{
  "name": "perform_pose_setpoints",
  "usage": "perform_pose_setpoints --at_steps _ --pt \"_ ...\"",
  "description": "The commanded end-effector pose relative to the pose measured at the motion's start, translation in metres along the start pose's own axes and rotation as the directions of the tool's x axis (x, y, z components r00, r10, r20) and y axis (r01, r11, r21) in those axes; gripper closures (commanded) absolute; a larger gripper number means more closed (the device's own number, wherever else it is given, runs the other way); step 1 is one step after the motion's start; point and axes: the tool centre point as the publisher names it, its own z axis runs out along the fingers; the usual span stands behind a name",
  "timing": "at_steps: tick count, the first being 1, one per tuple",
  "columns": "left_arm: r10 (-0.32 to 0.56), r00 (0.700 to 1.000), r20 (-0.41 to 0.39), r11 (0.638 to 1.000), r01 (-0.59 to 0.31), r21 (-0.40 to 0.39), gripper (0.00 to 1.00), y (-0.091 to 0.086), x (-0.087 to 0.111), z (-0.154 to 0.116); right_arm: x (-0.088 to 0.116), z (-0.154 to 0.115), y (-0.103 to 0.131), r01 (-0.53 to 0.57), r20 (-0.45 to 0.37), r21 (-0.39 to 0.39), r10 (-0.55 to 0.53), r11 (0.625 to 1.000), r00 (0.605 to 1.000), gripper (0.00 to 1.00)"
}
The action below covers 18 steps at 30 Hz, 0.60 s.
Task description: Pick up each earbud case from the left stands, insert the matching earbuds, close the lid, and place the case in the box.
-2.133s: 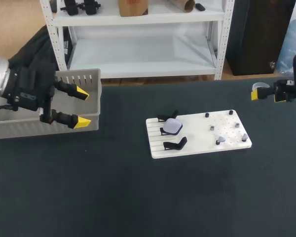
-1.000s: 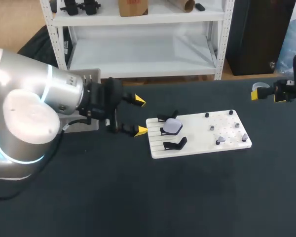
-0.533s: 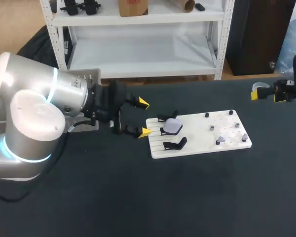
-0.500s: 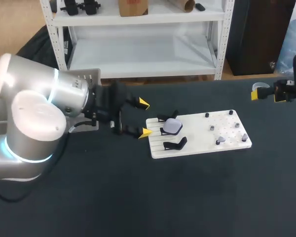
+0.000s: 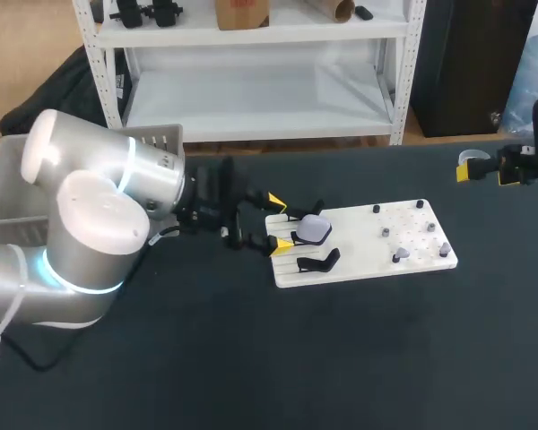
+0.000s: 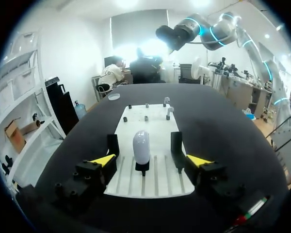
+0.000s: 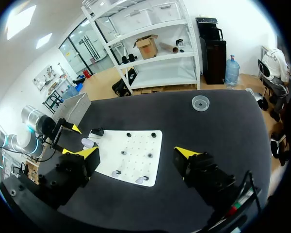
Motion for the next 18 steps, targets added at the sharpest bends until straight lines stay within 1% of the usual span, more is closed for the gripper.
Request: perform_pose_setpoints --at_steps 1,2,5,7,11,14,18 --pt "-0.002 1.0 0.0 1.0 0.002 0.006 0.2 0.008 -0.001 0.012 0.0 0.0 0.0 0.0 0.0 0.0 0.0 1.0 1.0 0.0" --pt "-0.002 1.0 -0.001 1.0 0.002 0.006 0.23 0.008 -0.001 0.014 0.0 0.0 0.0 0.0 0.0 0.0 0.0 1.0 1.0 0.0" --pt "-0.003 1.0 0.0 1.0 0.003 0.01 0.24 0.012 -0.001 0.021 0.0 0.0 0.0 0.0 0.0 0.0 0.0 1.0 1.0 0.0" --pt "-0.007 1.0 -0.001 1.0 0.007 0.015 0.28 0.014 -0.001 0.024 0.0 0.0 0.0 0.0 0.0 0.0 0.0 1.0 1.0 0.0" --pt "-0.024 1.0 0.021 0.999 0.023 0.032 0.27 0.017 0.0 0.028 0.0 0.0 0.0 0.0 0.0 0.0 0.0 1.0 1.0 0.0" --pt "-0.023 0.999 0.022 0.999 0.022 0.035 0.3 0.016 -0.001 0.03 0.0 0.0 0.0 0.0 0.0 0.0 0.0 1.0 1.0 0.0" --pt "-0.032 0.999 0.025 0.998 0.031 0.045 0.31 0.016 0.001 0.035 0.0 0.0 0.0 0.0 0.0 0.0 0.0 1.0 1.0 0.0"
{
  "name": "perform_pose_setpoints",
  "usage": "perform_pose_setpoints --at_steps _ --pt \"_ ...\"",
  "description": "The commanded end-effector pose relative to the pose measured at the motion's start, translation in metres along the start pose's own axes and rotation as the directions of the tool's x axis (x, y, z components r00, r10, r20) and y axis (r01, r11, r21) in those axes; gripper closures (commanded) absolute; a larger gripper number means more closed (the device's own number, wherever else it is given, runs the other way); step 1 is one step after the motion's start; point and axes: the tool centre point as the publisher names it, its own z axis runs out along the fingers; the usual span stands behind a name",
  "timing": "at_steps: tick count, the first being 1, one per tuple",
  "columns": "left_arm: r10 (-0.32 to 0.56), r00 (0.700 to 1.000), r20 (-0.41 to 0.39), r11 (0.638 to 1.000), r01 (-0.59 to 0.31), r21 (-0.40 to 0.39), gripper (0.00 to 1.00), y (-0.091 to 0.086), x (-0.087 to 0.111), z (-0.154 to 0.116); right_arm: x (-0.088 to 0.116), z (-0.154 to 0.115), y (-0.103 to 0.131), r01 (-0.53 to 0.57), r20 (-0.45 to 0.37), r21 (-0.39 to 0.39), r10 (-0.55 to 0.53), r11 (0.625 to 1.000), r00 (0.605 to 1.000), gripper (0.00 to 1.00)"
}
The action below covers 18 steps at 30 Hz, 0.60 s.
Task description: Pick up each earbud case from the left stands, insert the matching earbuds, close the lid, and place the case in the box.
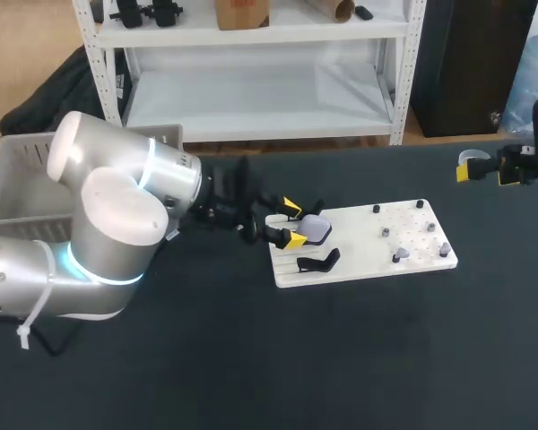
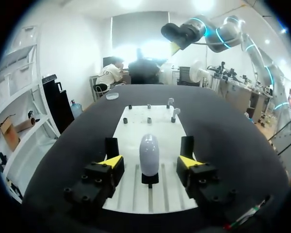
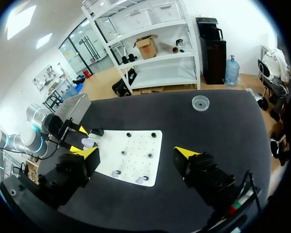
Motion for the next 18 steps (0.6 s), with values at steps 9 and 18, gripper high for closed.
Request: perform_pose_setpoints --at_steps 9,18 --pt "-0.012 1.0 0.002 1.0 0.012 0.02 0.38 0.003 0.004 0.015 0.0 0.0 0.0 0.0 0.0 0.0 0.0 1.0 1.0 0.0" --pt "-0.022 1.0 0.006 0.999 0.022 0.026 0.43 0.003 0.006 0.02 0.0 0.0 0.0 0.0 0.0 0.0 0.0 1.0 1.0 0.0"
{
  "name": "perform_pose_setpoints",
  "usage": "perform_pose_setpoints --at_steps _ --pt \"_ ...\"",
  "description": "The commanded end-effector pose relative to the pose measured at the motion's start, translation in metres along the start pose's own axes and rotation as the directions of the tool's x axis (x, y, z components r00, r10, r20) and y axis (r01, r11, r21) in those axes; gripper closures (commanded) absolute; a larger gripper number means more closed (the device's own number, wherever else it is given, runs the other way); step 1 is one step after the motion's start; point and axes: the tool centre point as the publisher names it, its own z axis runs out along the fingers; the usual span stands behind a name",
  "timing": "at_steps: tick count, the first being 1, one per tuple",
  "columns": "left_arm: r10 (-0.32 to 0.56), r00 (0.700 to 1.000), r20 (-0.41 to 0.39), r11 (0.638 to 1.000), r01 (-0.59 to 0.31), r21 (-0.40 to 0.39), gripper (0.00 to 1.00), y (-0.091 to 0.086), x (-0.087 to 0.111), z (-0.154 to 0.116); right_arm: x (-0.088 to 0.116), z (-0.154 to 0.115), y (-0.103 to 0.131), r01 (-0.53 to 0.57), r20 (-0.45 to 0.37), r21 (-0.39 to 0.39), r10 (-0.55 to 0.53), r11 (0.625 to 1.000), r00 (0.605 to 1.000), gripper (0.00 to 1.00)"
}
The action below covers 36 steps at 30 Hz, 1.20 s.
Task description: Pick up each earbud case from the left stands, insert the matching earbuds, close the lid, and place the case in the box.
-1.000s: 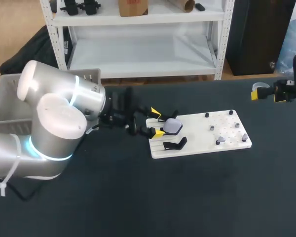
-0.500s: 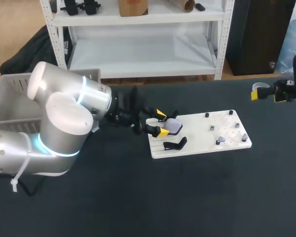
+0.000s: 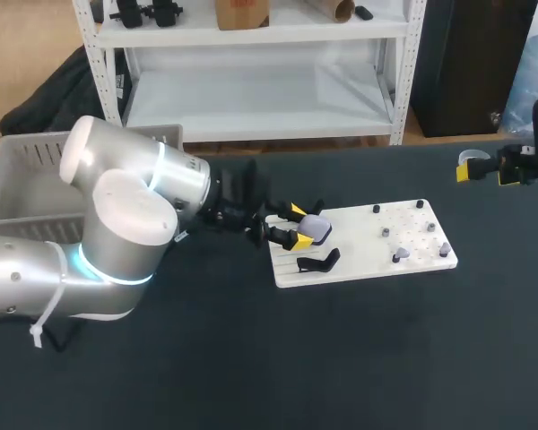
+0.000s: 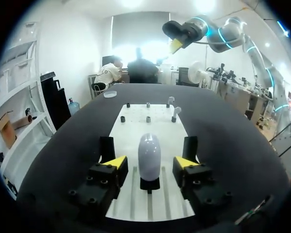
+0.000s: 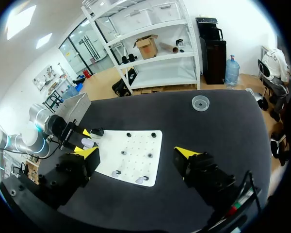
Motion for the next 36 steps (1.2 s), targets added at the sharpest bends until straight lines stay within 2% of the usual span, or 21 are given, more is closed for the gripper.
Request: perform_pose_setpoints --at_steps 1,5,18,25,28,32,35,36 --pt "-0.001 1.0 0.003 1.0 0.001 0.007 0.46 0.0032 0.0015 0.0049 0.0 0.0 0.0 0.0 0.0 0.0 0.0 1.0 1.0 0.0" --pt "-0.002 1.0 0.005 1.0 0.002 0.012 0.52 0.0032 0.0007 0.0075 0.0 0.0 0.0 0.0 0.0 0.0 0.0 1.0 1.0 0.0" --pt "-0.009 1.0 0.007 1.0 0.009 0.023 0.56 0.0044 0.0035 0.0123 0.0 0.0 0.0 0.0 0.0 0.0 0.0 1.0 1.0 0.0" --pt "-0.008 1.0 0.005 0.999 0.008 0.035 0.68 0.0038 0.0047 0.0146 0.0 0.0 0.0 0.0 0.0 0.0 0.0 1.0 1.0 0.0" --pt "-0.007 1.0 0.007 0.999 0.007 0.035 0.78 0.004 0.0046 0.0146 0.0 0.0 0.0 0.0 0.0 0.0 0.0 1.0 1.0 0.0" --pt "-0.004 1.0 0.011 0.999 0.004 0.035 0.82 0.0035 0.0033 0.0126 0.0 0.0 0.0 0.0 0.0 0.0 0.0 1.0 1.0 0.0" --pt "-0.002 1.0 0.012 0.999 0.001 0.035 0.99 0.0031 0.0032 0.0122 0.0 0.0 0.0 0.0 0.0 0.0 0.0 1.0 1.0 0.0" --pt "-0.002 1.0 0.013 0.999 0.001 0.035 1.0 0.0029 0.0033 0.0121 0.0 0.0 0.0 0.0 0.0 0.0 0.0 1.0 1.0 0.0"
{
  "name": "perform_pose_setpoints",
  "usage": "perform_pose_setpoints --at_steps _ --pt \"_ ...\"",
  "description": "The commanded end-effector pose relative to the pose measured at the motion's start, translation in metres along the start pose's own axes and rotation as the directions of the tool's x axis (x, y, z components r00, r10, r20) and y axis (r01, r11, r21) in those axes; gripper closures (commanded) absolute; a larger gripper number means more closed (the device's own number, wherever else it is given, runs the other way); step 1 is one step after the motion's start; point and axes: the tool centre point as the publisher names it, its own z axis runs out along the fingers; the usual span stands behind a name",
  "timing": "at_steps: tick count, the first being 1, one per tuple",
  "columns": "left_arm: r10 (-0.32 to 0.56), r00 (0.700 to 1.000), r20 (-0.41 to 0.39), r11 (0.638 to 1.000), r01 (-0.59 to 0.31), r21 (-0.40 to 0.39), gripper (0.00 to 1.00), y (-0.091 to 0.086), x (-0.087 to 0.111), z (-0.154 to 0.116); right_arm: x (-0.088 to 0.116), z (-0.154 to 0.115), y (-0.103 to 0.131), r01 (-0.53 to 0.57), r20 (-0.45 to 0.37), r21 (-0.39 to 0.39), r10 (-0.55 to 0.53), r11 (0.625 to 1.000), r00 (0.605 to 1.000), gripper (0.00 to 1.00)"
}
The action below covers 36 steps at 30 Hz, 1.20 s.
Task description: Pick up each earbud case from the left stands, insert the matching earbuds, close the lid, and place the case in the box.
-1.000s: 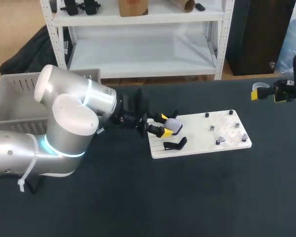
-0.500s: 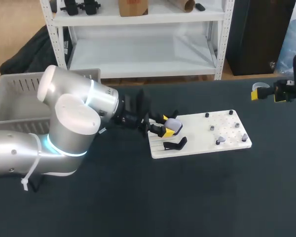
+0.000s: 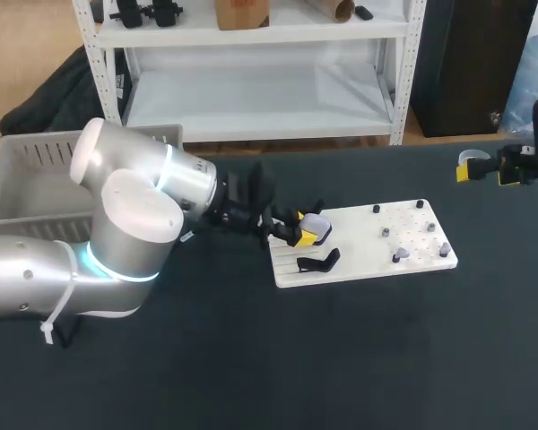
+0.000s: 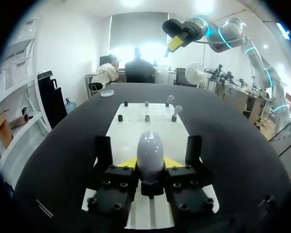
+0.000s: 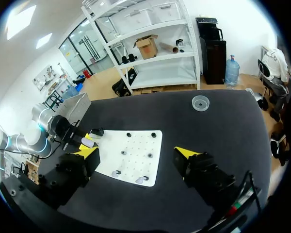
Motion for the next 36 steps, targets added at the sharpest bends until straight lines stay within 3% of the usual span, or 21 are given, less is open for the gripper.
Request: perform_pose_setpoints --at_steps 1,11,19,20,22,27,30,36 --pt "0.003 1.0 0.005 1.0 -0.003 0.006 1.0 0.0 0.001 0.0 0.0 0.0 0.0 0.0 0.0 0.0 0.0 1.0 1.0 0.0" --pt "0.05 0.997 0.056 0.998 -0.051 0.026 1.0 -0.008 -0.02 -0.028 0.0 0.0 0.0 0.0 0.0 0.0 0.0 1.0 1.0 0.0" --pt "0.135 0.989 0.057 0.991 -0.135 -0.01 1.0 -0.004 -0.046 -0.051 0.0 0.0 0.0 0.0 0.0 0.0 0.0 1.0 1.0 0.0" --pt "0.136 0.989 0.059 0.991 -0.135 -0.019 1.0 -0.003 -0.048 -0.051 0.003 0.006 0.009 0.019 -0.036 0.022 -0.018 1.0 0.999 0.0" --pt "0.14 0.989 0.055 0.99 -0.138 -0.037 1.0 0.001 -0.054 -0.049 0.012 0.017 0.039 0.098 -0.029 -0.003 -0.098 0.995 0.995 0.0" --pt "0.152 0.986 0.063 0.987 -0.149 -0.055 1.0 0.005 -0.07 -0.043 0.019 0.026 0.078 0.127 -0.019 0.006 -0.127 0.992 0.992 0.0" --pt "0.151 0.986 0.073 0.985 -0.144 -0.093 1.0 0.005 -0.08 -0.042 0.022 0.027 0.096 0.136 -0.014 0.014 -0.136 0.991 0.991 0.0" --pt "0.215 0.972 0.092 0.975 -0.208 -0.083 1.0 -0.004 -0.103 -0.034 0.023 0.038 0.116 0.176 -0.063 0.013 -0.175 0.984 0.983 0.0"
